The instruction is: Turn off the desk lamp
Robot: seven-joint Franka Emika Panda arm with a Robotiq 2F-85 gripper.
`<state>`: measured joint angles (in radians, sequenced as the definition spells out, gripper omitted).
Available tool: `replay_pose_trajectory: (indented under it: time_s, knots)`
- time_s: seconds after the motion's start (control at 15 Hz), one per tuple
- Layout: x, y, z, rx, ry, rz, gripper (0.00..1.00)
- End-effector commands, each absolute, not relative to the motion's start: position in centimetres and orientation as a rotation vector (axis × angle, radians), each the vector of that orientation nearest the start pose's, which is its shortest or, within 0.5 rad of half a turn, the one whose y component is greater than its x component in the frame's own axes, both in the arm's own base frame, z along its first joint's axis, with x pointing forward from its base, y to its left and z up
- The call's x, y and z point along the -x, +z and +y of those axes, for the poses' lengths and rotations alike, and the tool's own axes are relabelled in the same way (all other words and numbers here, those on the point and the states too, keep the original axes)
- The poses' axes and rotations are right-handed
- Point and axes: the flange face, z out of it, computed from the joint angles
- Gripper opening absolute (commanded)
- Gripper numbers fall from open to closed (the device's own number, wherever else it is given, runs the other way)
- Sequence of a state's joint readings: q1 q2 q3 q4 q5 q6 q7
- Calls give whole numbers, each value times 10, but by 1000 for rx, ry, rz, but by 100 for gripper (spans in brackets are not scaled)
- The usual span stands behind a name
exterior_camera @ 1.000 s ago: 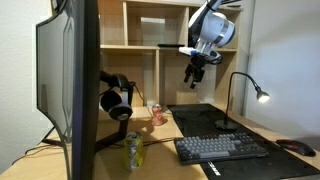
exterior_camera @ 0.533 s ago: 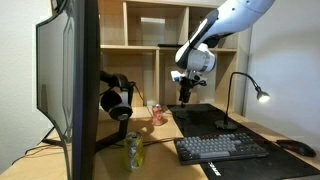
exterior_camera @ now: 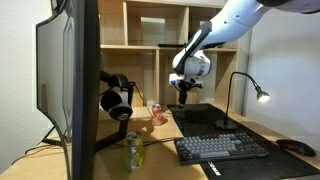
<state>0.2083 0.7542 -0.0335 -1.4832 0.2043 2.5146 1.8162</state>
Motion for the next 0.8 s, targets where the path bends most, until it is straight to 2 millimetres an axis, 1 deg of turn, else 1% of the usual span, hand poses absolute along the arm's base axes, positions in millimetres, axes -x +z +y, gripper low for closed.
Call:
replay_pose_trajectory:
  time_s: [0.0,0.13,0.27,0.4,0.6,0.67,0.73]
  knots:
    - [-737,245,131,1737,-119,2246,100]
    - [-745,238,130,1646,-163,2261,100]
    - [-750,228,128,1591,-237,2267,100]
    - [-755,213,128,1541,-286,2275,100]
    - [-758,190,131,1532,-329,2305,100]
    - [-751,200,126,1549,-284,2306,100]
    - [-751,193,127,1551,-285,2312,100]
